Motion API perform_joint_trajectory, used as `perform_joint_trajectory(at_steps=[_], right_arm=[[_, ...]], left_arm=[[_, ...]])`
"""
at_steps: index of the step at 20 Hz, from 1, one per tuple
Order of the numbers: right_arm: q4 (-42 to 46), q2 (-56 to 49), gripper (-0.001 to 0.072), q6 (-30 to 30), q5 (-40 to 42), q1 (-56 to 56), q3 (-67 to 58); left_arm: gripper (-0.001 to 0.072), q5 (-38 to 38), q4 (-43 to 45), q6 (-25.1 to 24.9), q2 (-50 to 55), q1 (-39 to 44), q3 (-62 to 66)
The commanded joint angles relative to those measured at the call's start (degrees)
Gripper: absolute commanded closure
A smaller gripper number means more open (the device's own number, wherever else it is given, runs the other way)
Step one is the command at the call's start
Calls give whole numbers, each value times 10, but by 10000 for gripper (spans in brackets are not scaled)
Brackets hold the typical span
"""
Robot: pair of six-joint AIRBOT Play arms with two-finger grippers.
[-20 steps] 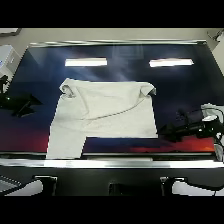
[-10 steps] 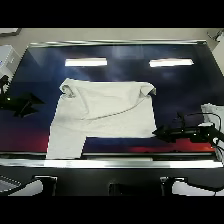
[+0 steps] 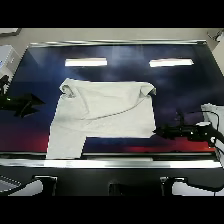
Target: Fold the clothes and pants, and hang the long-sleeved shirts on hangers.
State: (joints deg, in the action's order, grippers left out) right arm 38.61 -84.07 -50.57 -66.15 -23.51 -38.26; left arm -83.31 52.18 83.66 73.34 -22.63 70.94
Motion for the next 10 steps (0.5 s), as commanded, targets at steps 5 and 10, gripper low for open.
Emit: perform_joint_trajectory(at_steps=[5, 10], right_arm=[[-10, 0, 673, -11, -10, 40, 0], [-19, 22, 673, -34, -66, 40, 0]], left_arm=[[81, 44, 11, -82, 0, -79, -84], [81, 114, -54, -212, 50, -141, -150]])
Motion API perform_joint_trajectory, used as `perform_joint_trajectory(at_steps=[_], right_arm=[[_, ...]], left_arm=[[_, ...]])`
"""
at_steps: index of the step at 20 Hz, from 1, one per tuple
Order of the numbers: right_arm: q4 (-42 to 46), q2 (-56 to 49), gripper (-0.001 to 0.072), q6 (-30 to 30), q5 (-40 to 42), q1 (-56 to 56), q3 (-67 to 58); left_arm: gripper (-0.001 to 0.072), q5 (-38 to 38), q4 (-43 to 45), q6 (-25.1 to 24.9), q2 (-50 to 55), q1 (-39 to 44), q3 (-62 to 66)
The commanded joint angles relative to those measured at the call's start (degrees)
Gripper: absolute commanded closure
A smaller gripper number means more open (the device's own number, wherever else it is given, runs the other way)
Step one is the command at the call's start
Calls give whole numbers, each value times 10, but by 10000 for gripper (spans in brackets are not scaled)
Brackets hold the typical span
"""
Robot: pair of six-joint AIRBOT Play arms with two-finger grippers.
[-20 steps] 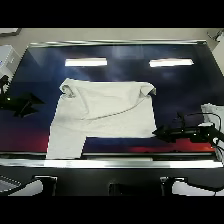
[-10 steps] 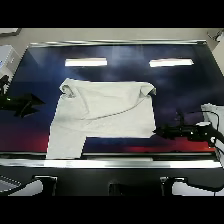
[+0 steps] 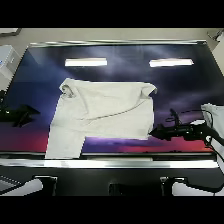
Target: Fold the clothes and pants, and hang the long-sleeved shirts on hangers.
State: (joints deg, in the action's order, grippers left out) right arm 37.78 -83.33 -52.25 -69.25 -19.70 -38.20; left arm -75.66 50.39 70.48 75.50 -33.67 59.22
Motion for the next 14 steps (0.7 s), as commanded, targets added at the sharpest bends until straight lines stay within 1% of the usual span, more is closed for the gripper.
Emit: perform_joint_trajectory(at_steps=[1, 4, 5, 9, 14], right_arm=[[-10, 28, 673, -26, -36, 1, -1], [-7, 57, 673, -50, -37, 2, -1], [-3, 64, 673, -60, -38, 2, -1], [4, 80, 673, -83, -40, 2, -1], [3, 81, 673, -87, -39, 2, -1]], left_arm=[[81, 42, -40, -94, 49, -31, -33], [85, 51, -60, -142, 113, -30, -33], [97, 52, -66, -154, 130, -30, -33], [99, 50, -95, -192, 167, -21, -33], [101, 54, -95, -199, 194, 20, -33]])
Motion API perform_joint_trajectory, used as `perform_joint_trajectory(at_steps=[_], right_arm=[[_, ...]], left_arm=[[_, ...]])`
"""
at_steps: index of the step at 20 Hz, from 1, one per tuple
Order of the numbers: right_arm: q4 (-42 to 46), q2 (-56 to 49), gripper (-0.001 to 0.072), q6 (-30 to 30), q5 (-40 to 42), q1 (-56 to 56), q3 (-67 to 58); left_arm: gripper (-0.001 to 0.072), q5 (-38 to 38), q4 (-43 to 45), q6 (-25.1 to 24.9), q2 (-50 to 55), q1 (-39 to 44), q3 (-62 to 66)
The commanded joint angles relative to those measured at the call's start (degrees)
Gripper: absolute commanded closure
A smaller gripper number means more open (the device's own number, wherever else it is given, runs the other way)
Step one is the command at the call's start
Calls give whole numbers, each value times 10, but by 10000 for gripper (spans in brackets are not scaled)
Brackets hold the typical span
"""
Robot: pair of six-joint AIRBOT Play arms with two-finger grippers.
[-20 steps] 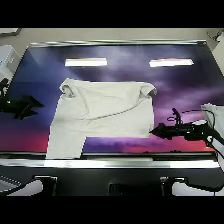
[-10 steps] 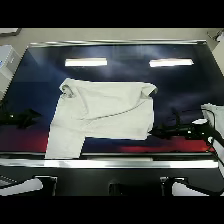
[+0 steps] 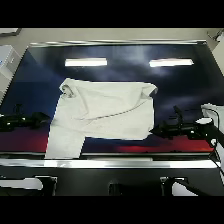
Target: Fold the clothes and pants, and hang the long-sleeved shirts on hangers.
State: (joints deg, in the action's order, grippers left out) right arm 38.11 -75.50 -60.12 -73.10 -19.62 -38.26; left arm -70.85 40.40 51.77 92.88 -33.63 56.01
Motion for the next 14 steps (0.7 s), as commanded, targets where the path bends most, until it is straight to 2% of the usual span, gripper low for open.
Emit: perform_joint_trajectory(at_steps=[1, 2, 3, 5, 6, 12, 14], right_arm=[[0, 3, 673, -10, 0, 1, -1], [0, 3, 673, -12, -1, 1, -1], [0, 3, 673, -12, -1, 1, -1], [-1, 3, 673, -12, -3, 1, -1], [-2, 3, 673, -12, -4, 1, -1], [-47, 34, 675, 9, -2, 26, -32], [-41, 44, 675, -17, 37, 70, -88]], left_arm=[[104, 4, 5, -12, 27, 28, -1], [179, 2, 5, -12, 32, 35, -1], [342, -1, 5, -12, 36, 43, -1], [580, -3, 5, -12, 37, 49, -1], [672, -8, 5, -12, 36, 48, 0], [692, -46, -9, 17, 15, 53, 37], [692, -39, -47, 29, -14, 60, 59]])
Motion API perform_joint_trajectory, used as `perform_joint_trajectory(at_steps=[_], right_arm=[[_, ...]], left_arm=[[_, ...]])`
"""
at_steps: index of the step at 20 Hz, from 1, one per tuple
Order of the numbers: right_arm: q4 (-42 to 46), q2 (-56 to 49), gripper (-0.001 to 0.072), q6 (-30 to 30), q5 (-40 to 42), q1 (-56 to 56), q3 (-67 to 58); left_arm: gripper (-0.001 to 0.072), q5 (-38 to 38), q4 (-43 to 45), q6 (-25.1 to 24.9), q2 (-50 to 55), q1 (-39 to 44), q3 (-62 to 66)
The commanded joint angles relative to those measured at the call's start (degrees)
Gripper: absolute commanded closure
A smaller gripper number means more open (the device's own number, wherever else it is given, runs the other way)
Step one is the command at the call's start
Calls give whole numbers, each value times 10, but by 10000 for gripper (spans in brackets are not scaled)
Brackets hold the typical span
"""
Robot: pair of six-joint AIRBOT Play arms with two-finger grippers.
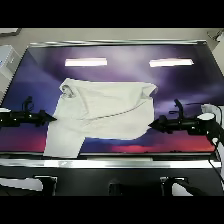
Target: Fold the clothes and pants, and hang the long-sleeved shirts on hangers.
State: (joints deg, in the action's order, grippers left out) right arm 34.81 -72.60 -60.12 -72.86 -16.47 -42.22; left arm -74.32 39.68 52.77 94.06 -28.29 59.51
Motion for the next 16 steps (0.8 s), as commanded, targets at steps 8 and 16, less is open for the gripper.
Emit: perform_joint_trajectory(at_steps=[8, 16], right_arm=[[283, 13, 676, -278, 322, 150, -430], [332, 71, 675, -275, 75, 148, -754]], left_arm=[[693, 32, -77, 150, -88, 89, 371], [692, 26, -1, 283, -258, 41, 634]])
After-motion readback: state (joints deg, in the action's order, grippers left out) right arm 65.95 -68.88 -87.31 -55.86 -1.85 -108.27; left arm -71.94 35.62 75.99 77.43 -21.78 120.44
